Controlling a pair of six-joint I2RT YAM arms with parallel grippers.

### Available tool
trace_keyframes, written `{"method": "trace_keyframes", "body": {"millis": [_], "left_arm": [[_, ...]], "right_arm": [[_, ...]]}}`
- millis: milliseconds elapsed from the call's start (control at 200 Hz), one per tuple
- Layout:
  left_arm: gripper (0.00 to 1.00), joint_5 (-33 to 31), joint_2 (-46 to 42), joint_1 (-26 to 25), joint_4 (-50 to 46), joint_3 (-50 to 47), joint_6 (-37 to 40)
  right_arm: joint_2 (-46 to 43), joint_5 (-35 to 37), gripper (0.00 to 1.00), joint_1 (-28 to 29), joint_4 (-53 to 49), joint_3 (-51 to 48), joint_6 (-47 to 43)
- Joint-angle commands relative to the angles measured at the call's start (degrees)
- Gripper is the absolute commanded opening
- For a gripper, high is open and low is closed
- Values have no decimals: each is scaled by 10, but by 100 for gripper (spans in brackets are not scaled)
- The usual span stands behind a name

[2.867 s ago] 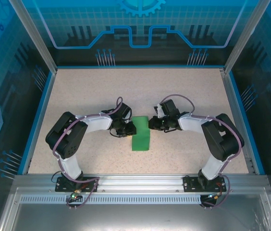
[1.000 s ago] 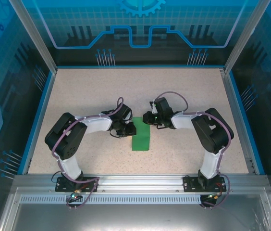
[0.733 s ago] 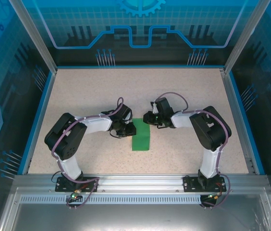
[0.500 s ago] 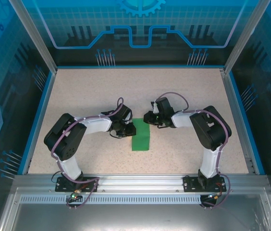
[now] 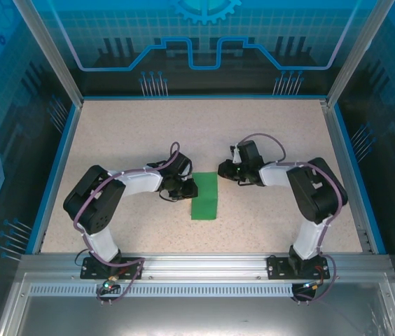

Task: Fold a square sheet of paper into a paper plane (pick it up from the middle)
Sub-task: Fold the square sheet of paper in half at the center of the table.

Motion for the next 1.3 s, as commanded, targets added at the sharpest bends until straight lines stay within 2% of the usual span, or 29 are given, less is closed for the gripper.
{"method": "trace_keyframes", "body": {"millis": [0, 185, 385, 1060, 1295], "left_arm": [[20, -55, 36, 1, -120, -25, 12], [20, -53, 44, 1, -118, -20, 14], [20, -51, 48, 1, -118, -14, 19], [20, -57, 56, 2, -122, -18, 22], [20, -58, 61, 1, -121, -21, 22]], "right_arm": [[-68, -13, 15, 18, -17, -32, -2], [-129, -20, 16, 87, -32, -73, 23], [-126, -19, 15, 139, -52, -83, 26], [-75, -48, 16, 154, -1, -137, 29], [-88, -48, 16, 159, -16, -155, 17]]}}
